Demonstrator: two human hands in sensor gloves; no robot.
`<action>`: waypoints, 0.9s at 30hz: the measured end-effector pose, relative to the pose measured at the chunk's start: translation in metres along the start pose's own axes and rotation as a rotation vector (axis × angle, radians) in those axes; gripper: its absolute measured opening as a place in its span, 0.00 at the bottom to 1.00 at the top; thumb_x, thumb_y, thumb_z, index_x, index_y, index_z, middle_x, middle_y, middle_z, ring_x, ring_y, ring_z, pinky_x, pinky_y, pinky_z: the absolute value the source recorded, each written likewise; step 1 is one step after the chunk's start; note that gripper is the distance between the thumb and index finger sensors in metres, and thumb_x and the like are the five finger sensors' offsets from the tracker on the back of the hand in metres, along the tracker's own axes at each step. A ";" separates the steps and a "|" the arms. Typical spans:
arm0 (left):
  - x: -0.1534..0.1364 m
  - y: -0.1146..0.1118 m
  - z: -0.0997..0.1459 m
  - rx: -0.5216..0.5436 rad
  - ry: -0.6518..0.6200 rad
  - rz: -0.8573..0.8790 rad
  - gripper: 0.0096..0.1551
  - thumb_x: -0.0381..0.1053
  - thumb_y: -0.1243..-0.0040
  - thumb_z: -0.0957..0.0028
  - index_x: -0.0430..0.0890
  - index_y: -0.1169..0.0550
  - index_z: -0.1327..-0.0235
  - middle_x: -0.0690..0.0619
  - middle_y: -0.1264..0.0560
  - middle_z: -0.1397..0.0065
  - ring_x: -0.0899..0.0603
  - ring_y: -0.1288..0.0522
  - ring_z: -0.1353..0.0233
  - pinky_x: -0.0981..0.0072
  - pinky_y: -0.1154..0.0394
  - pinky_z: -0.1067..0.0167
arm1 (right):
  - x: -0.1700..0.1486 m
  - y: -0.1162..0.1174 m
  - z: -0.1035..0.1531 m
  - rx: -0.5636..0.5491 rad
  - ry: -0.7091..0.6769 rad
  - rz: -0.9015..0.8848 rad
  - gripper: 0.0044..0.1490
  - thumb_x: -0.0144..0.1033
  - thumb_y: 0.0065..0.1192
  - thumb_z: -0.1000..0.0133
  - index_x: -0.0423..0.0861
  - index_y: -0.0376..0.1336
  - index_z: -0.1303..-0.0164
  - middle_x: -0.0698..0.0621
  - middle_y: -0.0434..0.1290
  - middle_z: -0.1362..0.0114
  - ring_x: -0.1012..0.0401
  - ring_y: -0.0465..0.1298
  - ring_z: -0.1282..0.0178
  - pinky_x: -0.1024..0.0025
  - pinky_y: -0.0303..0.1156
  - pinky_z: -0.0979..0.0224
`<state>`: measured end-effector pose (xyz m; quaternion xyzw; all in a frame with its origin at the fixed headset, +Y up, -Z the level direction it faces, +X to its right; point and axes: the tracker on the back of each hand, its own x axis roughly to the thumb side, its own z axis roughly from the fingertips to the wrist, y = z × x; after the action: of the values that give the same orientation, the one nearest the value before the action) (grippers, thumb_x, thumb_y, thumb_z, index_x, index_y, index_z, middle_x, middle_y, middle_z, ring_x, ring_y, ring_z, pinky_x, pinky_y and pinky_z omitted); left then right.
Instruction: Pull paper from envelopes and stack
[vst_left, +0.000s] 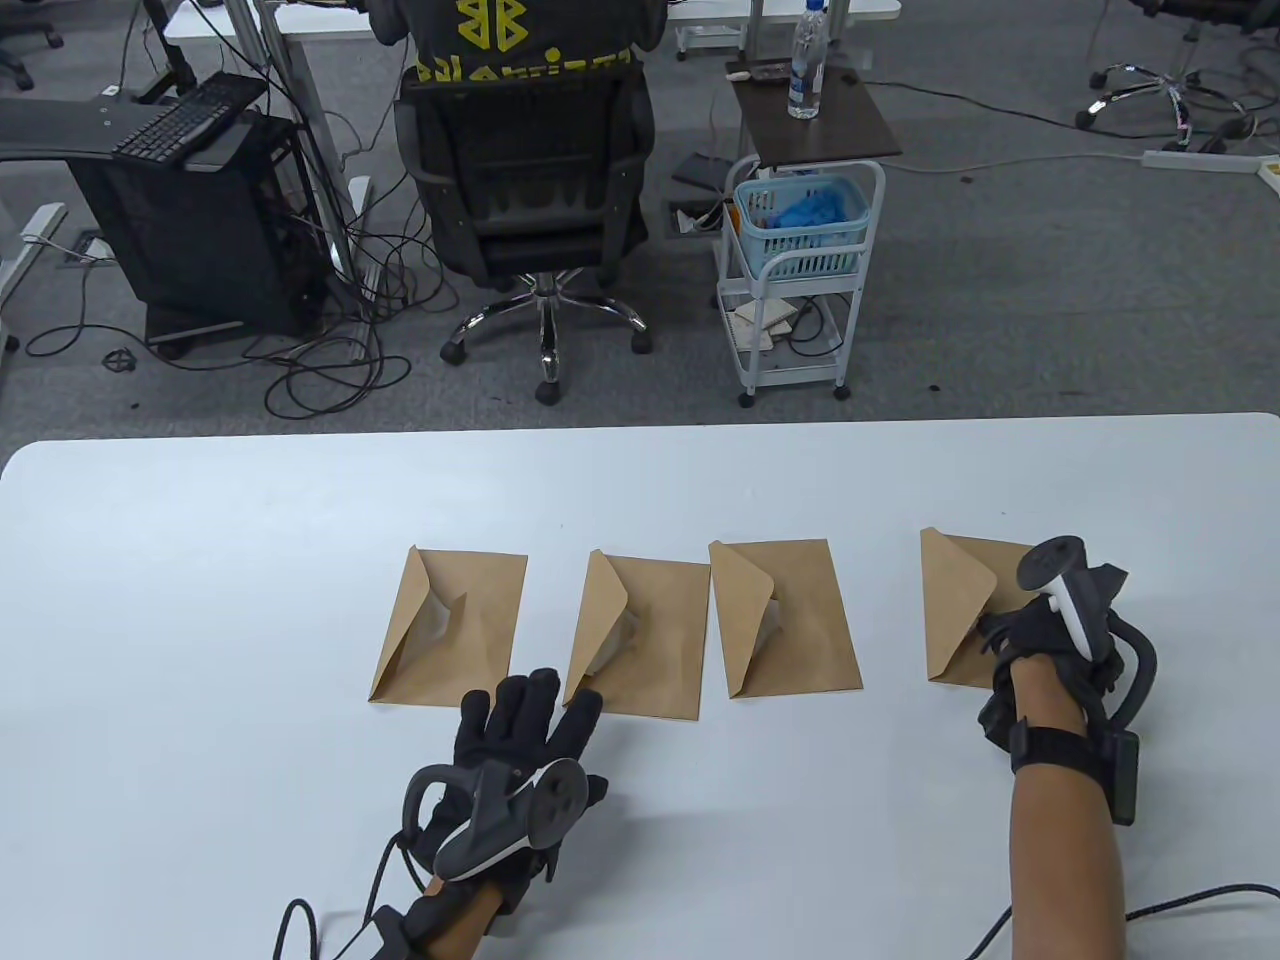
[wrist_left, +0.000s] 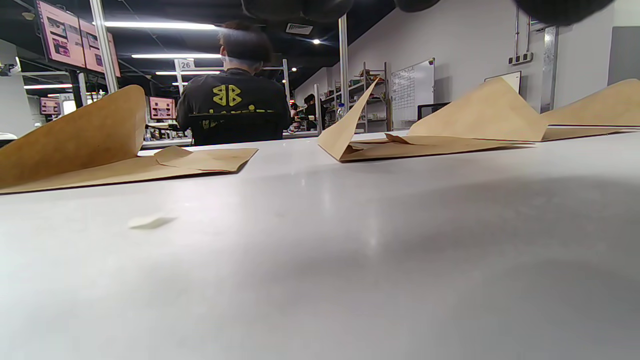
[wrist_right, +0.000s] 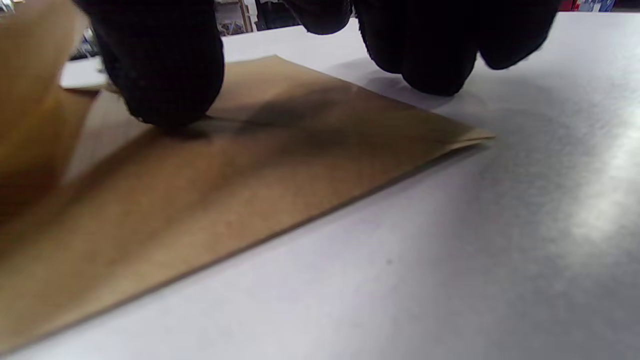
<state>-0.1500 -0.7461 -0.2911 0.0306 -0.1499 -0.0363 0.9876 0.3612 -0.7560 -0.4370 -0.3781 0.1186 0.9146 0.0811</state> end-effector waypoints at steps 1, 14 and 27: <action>0.000 0.000 0.000 0.000 0.000 0.000 0.45 0.69 0.48 0.51 0.64 0.48 0.20 0.45 0.53 0.13 0.32 0.51 0.13 0.32 0.60 0.22 | 0.002 -0.001 -0.001 0.011 0.009 0.033 0.60 0.54 0.72 0.50 0.39 0.46 0.18 0.29 0.60 0.22 0.37 0.70 0.28 0.37 0.63 0.27; 0.004 -0.001 0.000 0.003 -0.013 -0.008 0.45 0.69 0.48 0.51 0.64 0.48 0.20 0.45 0.53 0.13 0.32 0.51 0.13 0.32 0.60 0.22 | -0.003 -0.003 -0.007 0.050 0.014 -0.083 0.55 0.43 0.76 0.54 0.31 0.54 0.24 0.36 0.70 0.34 0.43 0.76 0.42 0.39 0.67 0.30; 0.004 0.000 0.000 0.014 -0.009 -0.005 0.45 0.69 0.48 0.51 0.64 0.48 0.20 0.45 0.53 0.13 0.32 0.51 0.13 0.32 0.60 0.22 | -0.007 0.000 -0.003 0.024 -0.003 -0.192 0.35 0.40 0.79 0.53 0.43 0.66 0.38 0.49 0.71 0.47 0.47 0.74 0.46 0.36 0.62 0.29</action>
<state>-0.1460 -0.7466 -0.2895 0.0380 -0.1545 -0.0378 0.9865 0.3681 -0.7571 -0.4337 -0.3856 0.0926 0.9016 0.1732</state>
